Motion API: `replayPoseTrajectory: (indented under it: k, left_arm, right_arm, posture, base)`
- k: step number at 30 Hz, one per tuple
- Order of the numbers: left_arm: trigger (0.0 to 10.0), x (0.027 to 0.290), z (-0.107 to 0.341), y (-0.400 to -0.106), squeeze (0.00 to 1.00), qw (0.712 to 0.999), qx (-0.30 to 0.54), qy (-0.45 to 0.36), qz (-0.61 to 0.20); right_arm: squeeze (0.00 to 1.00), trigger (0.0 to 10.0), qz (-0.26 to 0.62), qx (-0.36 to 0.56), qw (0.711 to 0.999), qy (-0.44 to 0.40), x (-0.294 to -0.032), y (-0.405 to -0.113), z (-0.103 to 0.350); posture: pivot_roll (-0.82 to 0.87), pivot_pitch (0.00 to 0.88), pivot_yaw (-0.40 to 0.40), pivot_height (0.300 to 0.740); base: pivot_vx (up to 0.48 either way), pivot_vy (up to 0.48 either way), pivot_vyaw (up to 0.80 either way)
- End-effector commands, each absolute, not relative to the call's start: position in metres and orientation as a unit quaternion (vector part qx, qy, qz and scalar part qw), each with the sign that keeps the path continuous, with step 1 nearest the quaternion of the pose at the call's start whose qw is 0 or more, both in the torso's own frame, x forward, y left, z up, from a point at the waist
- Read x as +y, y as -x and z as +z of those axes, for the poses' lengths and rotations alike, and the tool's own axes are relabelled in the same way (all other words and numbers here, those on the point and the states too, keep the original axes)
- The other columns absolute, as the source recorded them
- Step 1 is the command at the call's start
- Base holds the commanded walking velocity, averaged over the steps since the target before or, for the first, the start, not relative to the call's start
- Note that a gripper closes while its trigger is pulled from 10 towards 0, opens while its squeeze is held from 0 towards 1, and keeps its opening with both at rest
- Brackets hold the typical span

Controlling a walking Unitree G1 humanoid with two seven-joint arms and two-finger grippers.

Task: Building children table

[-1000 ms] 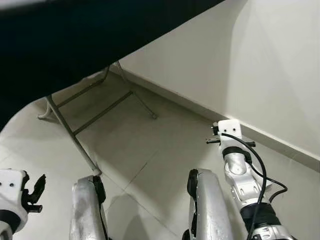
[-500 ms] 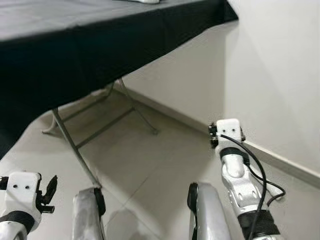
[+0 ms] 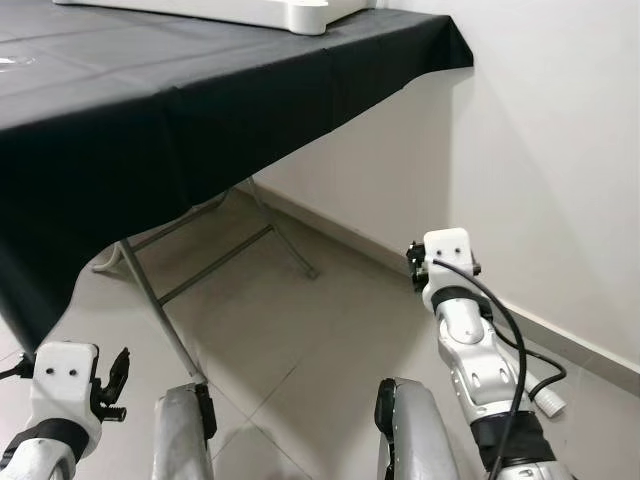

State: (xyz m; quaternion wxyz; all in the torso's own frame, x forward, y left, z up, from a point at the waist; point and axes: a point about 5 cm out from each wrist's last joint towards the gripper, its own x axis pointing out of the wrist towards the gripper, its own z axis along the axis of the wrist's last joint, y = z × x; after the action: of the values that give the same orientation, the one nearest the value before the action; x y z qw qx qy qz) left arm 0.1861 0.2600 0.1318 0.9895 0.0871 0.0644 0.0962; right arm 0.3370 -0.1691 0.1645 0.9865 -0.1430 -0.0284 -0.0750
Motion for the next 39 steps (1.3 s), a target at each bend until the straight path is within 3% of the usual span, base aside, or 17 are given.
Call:
replayPoseTrajectory:
  k: [1, 5, 6, 7, 12, 13, 14, 17, 18, 19, 20, 21, 22, 25, 34, 39]
  left_arm:
    - [10.0, 0.263, 0.129, -0.185, 0.0, 0.988, 0.067, -0.085, 0.111]
    - [10.0, 0.275, 0.131, -0.185, 0.0, 0.979, 0.052, -0.089, 0.178]
    - [10.0, 0.276, 0.132, -0.185, 0.0, 0.976, 0.048, -0.094, 0.192]
    - [10.0, 0.279, 0.132, -0.185, 0.0, 0.972, 0.044, -0.101, 0.207]
    - [10.0, 0.283, 0.133, -0.184, 0.0, 0.965, 0.039, -0.109, 0.235]
    - [10.0, 0.292, 0.139, -0.18, 0.0, 0.95, 0.019, -0.12, 0.289]
    - [10.0, 0.292, 0.139, -0.18, 0.0, 0.95, 0.019, -0.12, 0.289]
    - [10.0, 0.313, 0.163, -0.169, 0.0, 0.898, -0.043, -0.158, 0.408]
    - [10.0, 0.313, 0.163, -0.169, 0.0, 0.898, -0.043, -0.158, 0.408]
    - [10.0, 0.322, 0.174, -0.163, 0.0, 0.874, -0.061, -0.178, 0.447]
    - [10.0, 0.322, 0.174, -0.163, 0.0, 0.874, -0.061, -0.178, 0.447]
    - [10.0, 0.333, 0.183, -0.156, 0.0, 0.846, -0.074, -0.195, 0.491]
    - [10.0, 0.333, 0.183, -0.156, 0.0, 0.846, -0.074, -0.195, 0.491]
    - [10.0, 0.362, 0.208, -0.135, 0.0, 0.77, -0.11, -0.235, 0.583]
    - [10.0, 0.369, 0.253, -0.139, 0.0, 0.749, -0.199, -0.265, 0.573]
    - [10.0, 0.364, 0.264, -0.147, 0.0, 0.753, -0.228, -0.268, 0.556]
  right_arm:
    - [0.0, 10.0, -0.073, -0.026, 0.987, 0.144, -0.167, -0.336, 0.165]
    - [0.01, 10.0, -0.081, -0.031, 0.988, 0.13, -0.166, -0.334, 0.169]
    - [0.62, 10.0, -0.083, -0.031, 0.988, 0.127, -0.166, -0.333, 0.169]
    - [1.0, 10.0, -0.085, -0.032, 0.988, 0.122, -0.166, -0.333, 0.17]
    - [1.0, 10.0, -0.085, -0.032, 0.989, 0.115, -0.166, -0.333, 0.17]
    - [1.0, 10.0, -0.089, -0.037, 0.989, 0.108, -0.167, -0.333, 0.173]
    - [1.0, 10.0, -0.089, -0.037, 0.989, 0.108, -0.167, -0.333, 0.173]
    - [1.0, 10.0, -0.106, -0.056, 0.988, 0.095, -0.171, -0.334, 0.182]
    - [1.0, 10.0, -0.106, -0.056, 0.988, 0.095, -0.171, -0.334, 0.182]
    - [1.0, 10.0, -0.115, -0.061, 0.987, 0.094, -0.173, -0.335, 0.184]
    - [1.0, 10.0, -0.115, -0.061, 0.987, 0.094, -0.173, -0.335, 0.184]
    - [1.0, 10.0, -0.125, -0.065, 0.986, 0.093, -0.175, -0.335, 0.186]
    - [1.0, 10.0, -0.125, -0.065, 0.986, 0.093, -0.175, -0.335, 0.186]
    - [1.0, 10.0, -0.143, -0.07, 0.984, 0.082, -0.178, -0.336, 0.188]
    - [1.0, 10.0, -0.139, -0.086, 0.984, 0.071, -0.174, -0.339, 0.196]
    - [1.0, 10.0, -0.142, -0.092, 0.983, 0.067, -0.174, -0.339, 0.198]
  posture:
    - [-0.06, 0.0, -0.084, 0.444]
    - [-0.05, 0.0, -0.084, 0.464]
    - [-0.05, 0.0, -0.084, 0.469]
    - [-0.05, 0.0, -0.083, 0.474]
    - [-0.05, 0.0, -0.083, 0.489]
    - [-0.05, 0.0, -0.08, 0.494]
    - [-0.05, 0.0, -0.08, 0.494]
    - [-0.05, 0.0, -0.081, 0.509]
    - [-0.05, 0.0, -0.081, 0.509]
    - [-0.05, 0.0, -0.08, 0.514]
    - [-0.05, 0.0, -0.08, 0.514]
    - [-0.05, 0.0, -0.081, 0.519]
    - [-0.05, 0.0, -0.081, 0.519]
    - [-0.04, 0.0, -0.086, 0.534]
    - [-0.02, 0.0, -0.085, 0.569]
    - [-0.03, 0.0, -0.076, 0.589]
  base:
    - [0.0, 0.0, 0.0]
    - [0.0, 0.0, 0.0]
    - [0.0, 0.0, 0.0]
    - [0.0, 0.0, 0.0]
    - [0.0, 0.0, 0.0]
    - [0.0, 0.0, 0.0]
    - [0.0, 0.0, 0.0]
    - [0.0, 0.0, 0.0]
    - [0.0, 0.0, 0.0]
    - [0.0, 0.0, 0.0]
    - [0.0, 0.0, 0.0]
    - [0.0, 0.0, 0.0]
    - [0.0, 0.0, 0.0]
    - [0.0, 0.0, 0.0]
    - [0.0, 0.0, 0.0]
    - [0.0, 0.0, 0.0]
